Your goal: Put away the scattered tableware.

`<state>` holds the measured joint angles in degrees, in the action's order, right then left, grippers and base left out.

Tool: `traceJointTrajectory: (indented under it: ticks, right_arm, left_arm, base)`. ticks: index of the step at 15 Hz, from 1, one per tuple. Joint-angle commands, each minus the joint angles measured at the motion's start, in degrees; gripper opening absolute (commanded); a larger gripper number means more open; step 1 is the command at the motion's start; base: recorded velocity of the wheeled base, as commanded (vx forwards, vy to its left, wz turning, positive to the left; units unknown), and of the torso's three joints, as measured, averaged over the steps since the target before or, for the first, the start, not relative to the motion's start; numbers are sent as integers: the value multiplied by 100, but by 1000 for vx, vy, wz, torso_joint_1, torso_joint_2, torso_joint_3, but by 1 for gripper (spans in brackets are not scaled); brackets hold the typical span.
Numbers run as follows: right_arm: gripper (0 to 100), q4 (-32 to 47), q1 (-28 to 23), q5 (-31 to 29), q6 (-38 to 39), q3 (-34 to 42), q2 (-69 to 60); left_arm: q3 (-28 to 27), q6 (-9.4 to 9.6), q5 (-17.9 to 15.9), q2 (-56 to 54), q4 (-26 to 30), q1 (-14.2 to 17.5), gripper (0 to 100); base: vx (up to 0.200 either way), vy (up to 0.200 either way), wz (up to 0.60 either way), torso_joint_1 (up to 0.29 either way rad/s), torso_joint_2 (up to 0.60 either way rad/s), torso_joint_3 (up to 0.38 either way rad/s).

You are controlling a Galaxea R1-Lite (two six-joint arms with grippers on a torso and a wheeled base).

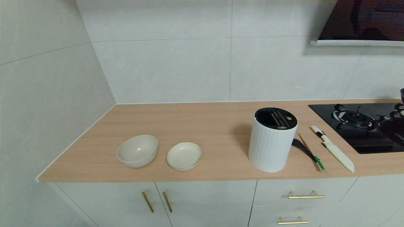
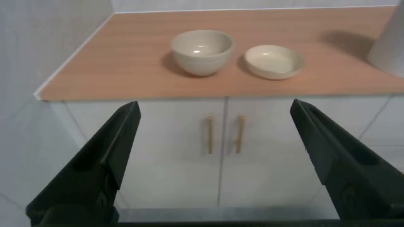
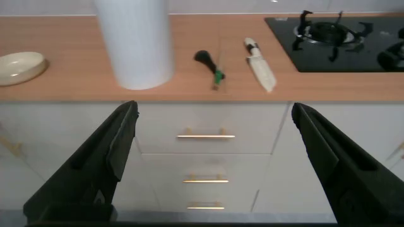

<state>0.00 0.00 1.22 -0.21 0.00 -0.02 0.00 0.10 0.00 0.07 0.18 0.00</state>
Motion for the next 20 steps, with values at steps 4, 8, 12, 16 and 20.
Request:
traceJointTrajectory:
  ticks: [4, 8, 12, 16, 20]
  right_arm:
    - [100, 0, 0, 10, 3, 0, 2]
    - [100, 0, 0, 10, -6, 0, 2]
    - [100, 0, 0, 10, -6, 0, 2]
    - [100, 0, 0, 10, -6, 0, 2]
    - [100, 0, 0, 1, -6, 0, 2]
  left_arm:
    - [0, -1, 0, 1, -1, 0, 100]
    - [0, -1, 0, 1, -1, 0, 100]
    - [0, -1, 0, 1, -1, 0, 100]
    - [0, -1, 0, 1, -1, 0, 100]
    - [0, 8, 0, 1, -1, 0, 100]
  base:
    - [0, 200, 0, 1, 1, -1]
    - [0, 200, 0, 2, 2, 5]
    - [0, 200, 0, -2, -1, 0]
    - [0, 200, 0, 1, 2, 1]
    - [0, 50, 0, 2, 1, 1]
